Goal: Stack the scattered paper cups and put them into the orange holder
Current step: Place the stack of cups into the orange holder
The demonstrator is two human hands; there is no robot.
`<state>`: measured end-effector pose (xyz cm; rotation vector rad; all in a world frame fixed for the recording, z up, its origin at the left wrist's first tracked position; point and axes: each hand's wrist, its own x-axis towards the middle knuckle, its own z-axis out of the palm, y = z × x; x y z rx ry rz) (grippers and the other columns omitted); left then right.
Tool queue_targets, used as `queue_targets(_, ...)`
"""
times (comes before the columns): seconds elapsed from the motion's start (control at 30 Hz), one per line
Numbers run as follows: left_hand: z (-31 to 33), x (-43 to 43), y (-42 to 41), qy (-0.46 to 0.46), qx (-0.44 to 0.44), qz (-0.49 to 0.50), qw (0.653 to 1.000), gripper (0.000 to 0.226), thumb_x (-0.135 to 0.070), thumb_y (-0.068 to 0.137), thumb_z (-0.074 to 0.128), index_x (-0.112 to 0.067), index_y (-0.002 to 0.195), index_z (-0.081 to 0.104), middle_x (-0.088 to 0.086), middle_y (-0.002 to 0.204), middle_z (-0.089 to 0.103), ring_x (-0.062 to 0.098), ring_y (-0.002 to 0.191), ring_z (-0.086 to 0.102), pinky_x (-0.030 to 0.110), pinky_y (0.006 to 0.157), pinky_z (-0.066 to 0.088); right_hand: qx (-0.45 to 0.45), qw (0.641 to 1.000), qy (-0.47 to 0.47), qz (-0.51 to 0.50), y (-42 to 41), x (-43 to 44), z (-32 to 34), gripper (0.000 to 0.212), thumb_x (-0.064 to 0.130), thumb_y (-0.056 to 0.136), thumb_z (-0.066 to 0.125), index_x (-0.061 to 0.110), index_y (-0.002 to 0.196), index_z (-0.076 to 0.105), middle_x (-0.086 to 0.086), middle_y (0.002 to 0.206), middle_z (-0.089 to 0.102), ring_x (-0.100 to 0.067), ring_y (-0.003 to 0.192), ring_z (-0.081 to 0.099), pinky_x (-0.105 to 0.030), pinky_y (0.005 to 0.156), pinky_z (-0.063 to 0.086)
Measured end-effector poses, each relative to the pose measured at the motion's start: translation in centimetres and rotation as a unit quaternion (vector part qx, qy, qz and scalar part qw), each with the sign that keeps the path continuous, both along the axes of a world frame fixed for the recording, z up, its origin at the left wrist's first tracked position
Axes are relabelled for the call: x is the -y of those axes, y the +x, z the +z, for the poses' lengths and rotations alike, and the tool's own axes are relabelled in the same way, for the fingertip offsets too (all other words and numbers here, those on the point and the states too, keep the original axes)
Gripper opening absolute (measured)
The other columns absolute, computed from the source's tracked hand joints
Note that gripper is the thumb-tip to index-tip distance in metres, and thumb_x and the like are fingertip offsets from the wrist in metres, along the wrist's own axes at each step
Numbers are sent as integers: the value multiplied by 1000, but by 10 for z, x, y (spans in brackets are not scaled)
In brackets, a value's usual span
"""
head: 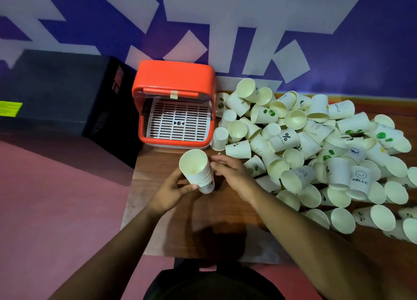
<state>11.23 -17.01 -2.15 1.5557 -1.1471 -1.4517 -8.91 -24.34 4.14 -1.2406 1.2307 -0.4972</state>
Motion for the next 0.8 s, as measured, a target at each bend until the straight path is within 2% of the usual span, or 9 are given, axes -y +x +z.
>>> queue_targets(0.1, 18, 17, 35, -23, 21, 19, 999, 55, -11, 83, 78, -17, 133, 54, -2, 123, 67, 14, 117, 62, 28, 94, 53, 42, 998, -18, 47, 33, 10, 6, 39, 19, 93, 64, 55, 109, 59, 15, 119, 65, -7, 115, 59, -37, 100, 50)
queue_targets(0.2, 29, 39, 68, -51, 61, 23, 997, 63, -21, 81, 81, -20, 137, 53, -1, 130, 65, 16, 122, 60, 31, 97, 52, 63, 995, -23, 70, 67, 25, 13, 47, 17, 91, 67, 52, 118, 52, 13, 125, 60, -5, 118, 57, -25, 97, 49)
queue_targets(0.27, 34, 54, 86, -60, 77, 34, 995, 61, -13, 82, 81, -19, 136, 53, 2, 131, 63, 19, 123, 60, 26, 97, 53, 56, 994, -38, 85, 84, 39, 13, 53, 16, 89, 70, 42, 130, 47, 17, 128, 53, 9, 114, 51, -8, 89, 43)
queue_targets(0.33, 38, 69, 100, -80, 91, 43, 992, 63, -10, 81, 81, -20, 136, 51, 2, 130, 64, 19, 120, 62, 29, 98, 52, 44, 993, -56, 97, 98, 55, 14, 58, 16, 87, 71, 40, 133, 45, 27, 124, 47, 22, 109, 43, -1, 86, 35)
queue_targets(0.43, 36, 90, 116, -97, 127, 46, 986, 65, -15, 80, 82, -26, 137, 51, -4, 127, 64, 13, 117, 61, 34, 102, 50, 36, 993, -68, 93, 114, 75, 2, 68, 11, 85, 73, 31, 141, 42, 25, 131, 44, 14, 122, 36, -8, 100, 31)
queue_targets(0.53, 28, 105, 128, -90, 163, 36, 982, 65, -21, 80, 82, -30, 137, 52, -9, 126, 64, 9, 116, 60, 37, 102, 50, 22, 992, -88, 93, 128, 89, -13, 72, 10, 81, 76, 26, 143, 42, 16, 136, 51, 13, 122, 44, -24, 110, 36)
queue_targets(0.6, 21, 114, 135, -87, 181, 24, 979, 67, -21, 79, 82, -33, 138, 51, -13, 128, 63, 8, 117, 60, 38, 103, 50, 0, 990, -105, 94, 135, 97, -27, 68, 16, 79, 78, 28, 139, 47, 13, 134, 57, 3, 124, 51, -33, 110, 40)
queue_targets(0.73, 8, 134, 142, -69, 170, 21, 983, 66, -10, 81, 79, -33, 135, 49, -12, 129, 61, 6, 120, 58, 37, 107, 48, -57, 987, -128, 74, 148, 110, -49, 64, 24, 80, 77, 26, 137, 49, 10, 133, 60, -5, 122, 54, -37, 105, 46)
queue_targets(0.8, 2, 144, 144, -65, 145, 17, 987, 63, -12, 82, 78, -31, 134, 48, -8, 130, 60, 8, 122, 57, 38, 108, 48, -91, 986, -132, 55, 155, 117, -59, 56, 28, 80, 77, 25, 131, 52, 7, 125, 64, -12, 114, 60, -41, 98, 50)
